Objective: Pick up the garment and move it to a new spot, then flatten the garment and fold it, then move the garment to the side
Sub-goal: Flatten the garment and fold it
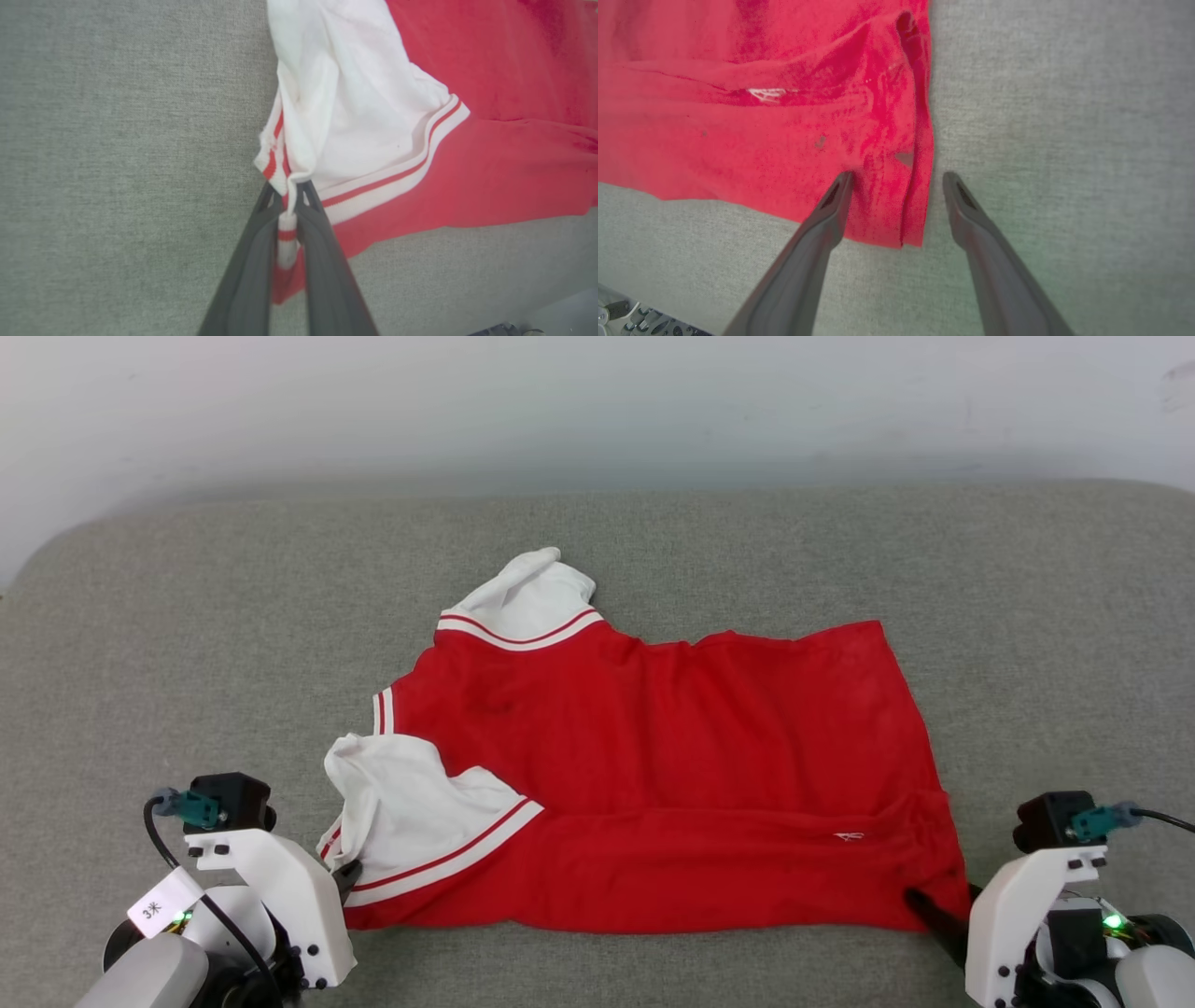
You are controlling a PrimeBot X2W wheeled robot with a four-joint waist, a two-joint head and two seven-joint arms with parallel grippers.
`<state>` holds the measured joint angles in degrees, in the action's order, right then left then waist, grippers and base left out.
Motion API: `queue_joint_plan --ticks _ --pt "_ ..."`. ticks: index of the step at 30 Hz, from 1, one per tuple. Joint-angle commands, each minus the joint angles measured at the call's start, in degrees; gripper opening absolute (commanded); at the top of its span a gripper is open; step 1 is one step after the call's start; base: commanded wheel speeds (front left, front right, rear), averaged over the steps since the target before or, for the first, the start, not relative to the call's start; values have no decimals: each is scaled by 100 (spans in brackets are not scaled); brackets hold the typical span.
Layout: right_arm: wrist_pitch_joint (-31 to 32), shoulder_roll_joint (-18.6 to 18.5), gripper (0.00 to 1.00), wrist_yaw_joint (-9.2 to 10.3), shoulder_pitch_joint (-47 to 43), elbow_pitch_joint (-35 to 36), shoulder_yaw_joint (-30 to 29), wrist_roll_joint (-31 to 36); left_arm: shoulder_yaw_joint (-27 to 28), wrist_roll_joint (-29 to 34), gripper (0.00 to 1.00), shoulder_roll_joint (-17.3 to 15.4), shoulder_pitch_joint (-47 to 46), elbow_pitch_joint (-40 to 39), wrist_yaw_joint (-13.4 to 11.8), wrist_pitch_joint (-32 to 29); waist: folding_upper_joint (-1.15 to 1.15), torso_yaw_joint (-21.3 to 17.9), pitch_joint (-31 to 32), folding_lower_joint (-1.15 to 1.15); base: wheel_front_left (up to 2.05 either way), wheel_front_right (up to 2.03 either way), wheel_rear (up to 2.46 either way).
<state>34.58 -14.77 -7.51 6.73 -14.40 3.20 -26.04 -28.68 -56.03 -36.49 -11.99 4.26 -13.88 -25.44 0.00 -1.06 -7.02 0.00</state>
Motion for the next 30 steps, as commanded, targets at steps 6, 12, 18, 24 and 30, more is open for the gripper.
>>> queue_joint_plan --ticks 6,12,18,24,30 --pt "353 50 25 3 214 -524 426 -276 35 -3 0 39 -5 -33 0 78 0 61 -164 0 0 0 0" --pt "216 -104 0 4 338 -645 500 -441 73 -7 0 78 90 -49 -5 215 0 70 -123 0 0 0 0" --pt "-11 -230 0 7 106 -456 362 -489 107 -63 0 126 379 -93 -118 381 0 82 282 0 0 0 0" --pt "109 -198 0 7 -478 -17 186 -449 168 -131 0 -69 933 -305 -306 425 0 63 717 0 0 0 0" --pt "251 -26 0 7 -1196 494 -86 -361 284 -301 0 -218 1580 -524 -527 468 0 4 882 0 0 0 0"
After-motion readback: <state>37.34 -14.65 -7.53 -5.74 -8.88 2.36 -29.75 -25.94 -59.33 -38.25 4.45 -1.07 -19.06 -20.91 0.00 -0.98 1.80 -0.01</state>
